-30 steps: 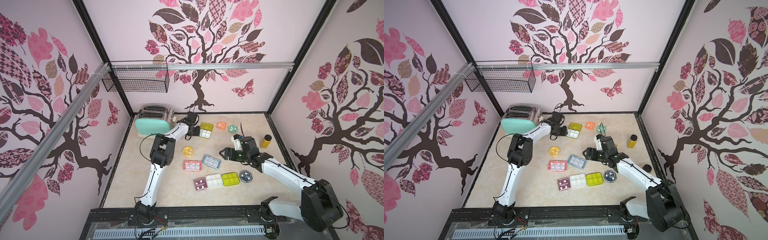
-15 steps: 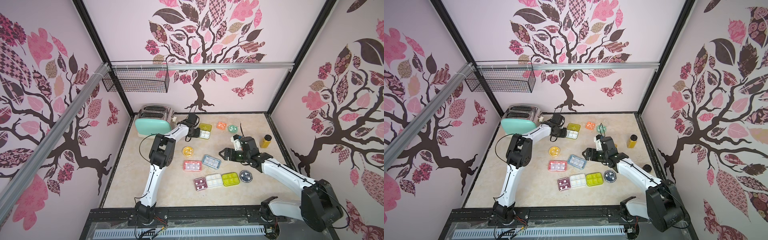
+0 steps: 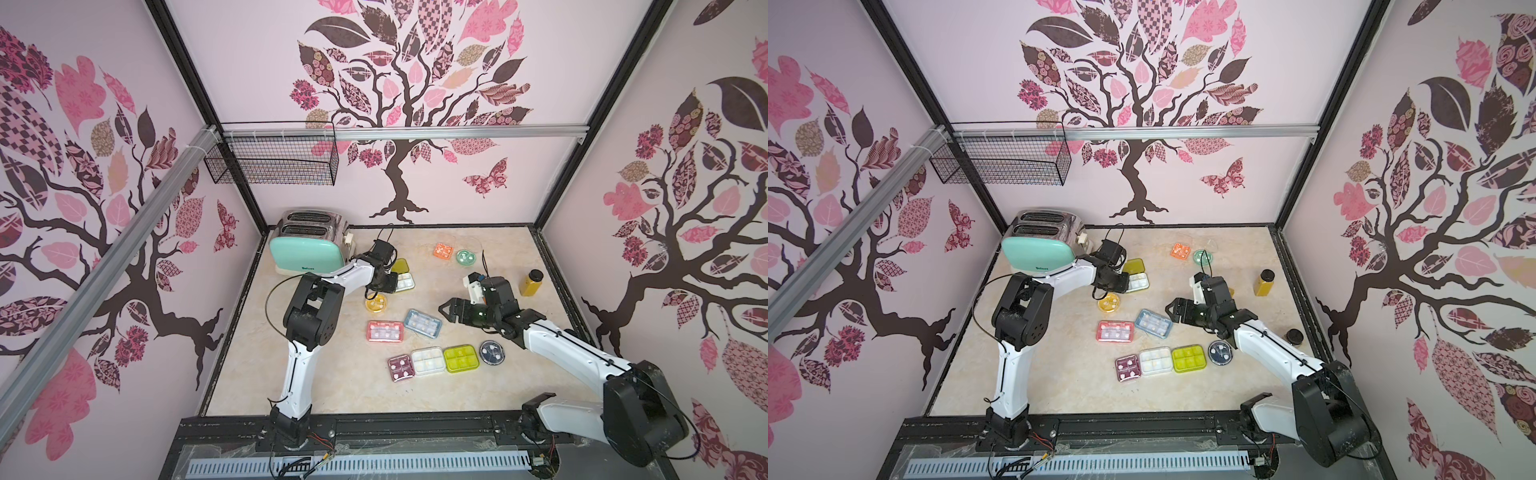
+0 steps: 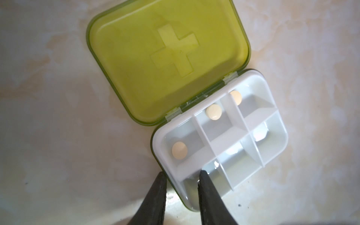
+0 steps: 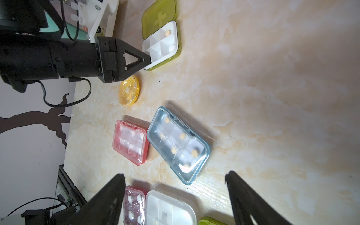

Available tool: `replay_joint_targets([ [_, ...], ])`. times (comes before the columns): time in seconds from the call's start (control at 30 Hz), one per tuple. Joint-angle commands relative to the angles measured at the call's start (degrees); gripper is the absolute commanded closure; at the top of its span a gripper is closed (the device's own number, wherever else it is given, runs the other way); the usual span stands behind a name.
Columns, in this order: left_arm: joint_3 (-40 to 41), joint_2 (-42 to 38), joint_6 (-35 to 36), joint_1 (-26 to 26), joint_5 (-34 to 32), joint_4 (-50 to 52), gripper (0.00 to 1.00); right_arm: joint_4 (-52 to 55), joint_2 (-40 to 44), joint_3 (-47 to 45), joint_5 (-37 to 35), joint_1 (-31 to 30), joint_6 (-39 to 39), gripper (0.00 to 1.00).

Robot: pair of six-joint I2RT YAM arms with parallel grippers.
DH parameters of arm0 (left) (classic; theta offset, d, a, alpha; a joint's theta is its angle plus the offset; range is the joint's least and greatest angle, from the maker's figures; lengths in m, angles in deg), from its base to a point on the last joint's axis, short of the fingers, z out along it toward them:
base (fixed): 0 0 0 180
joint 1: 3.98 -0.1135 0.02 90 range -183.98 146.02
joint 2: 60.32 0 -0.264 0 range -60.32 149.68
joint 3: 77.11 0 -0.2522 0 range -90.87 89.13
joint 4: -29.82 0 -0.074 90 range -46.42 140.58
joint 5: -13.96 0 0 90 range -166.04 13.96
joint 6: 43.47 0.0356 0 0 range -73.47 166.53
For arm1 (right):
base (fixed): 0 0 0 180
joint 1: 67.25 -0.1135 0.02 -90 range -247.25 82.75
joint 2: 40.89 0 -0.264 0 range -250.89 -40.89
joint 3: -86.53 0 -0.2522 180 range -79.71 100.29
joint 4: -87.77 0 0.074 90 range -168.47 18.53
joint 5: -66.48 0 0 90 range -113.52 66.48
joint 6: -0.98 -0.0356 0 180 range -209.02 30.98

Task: Close pillboxes
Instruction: Move the pillbox to the center of the board.

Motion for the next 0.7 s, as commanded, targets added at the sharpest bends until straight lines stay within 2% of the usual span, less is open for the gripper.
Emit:
replay_joint_targets([
  [0.0, 2.50, -0.51, 2.00, 0.80, 2.94, 4.60, 0.70, -0.97, 1.14, -0.62, 0.68, -0.05, -0.59, 0.16],
  [0.2, 0.59, 0.51, 4.33, 2.01, 4.54, 7.13, 0.75, -1.25, -0.11, -0.81, 2.57, -0.02, -0.66, 0.15],
  [0.47, -3.26, 2.65, 7.92, 3.18, 5.61, 8.73, 0.74, -0.81, -0.21, -0.71, 2.24, -0.07, 1.15, 0.14],
  [0.67, -12.38, 7.38, 9.66, 3.49, 6.56, 13.73, 0.71, -1.64, -4.95, 6.91, 1.99, -0.07, 4.26, 0.14],
])
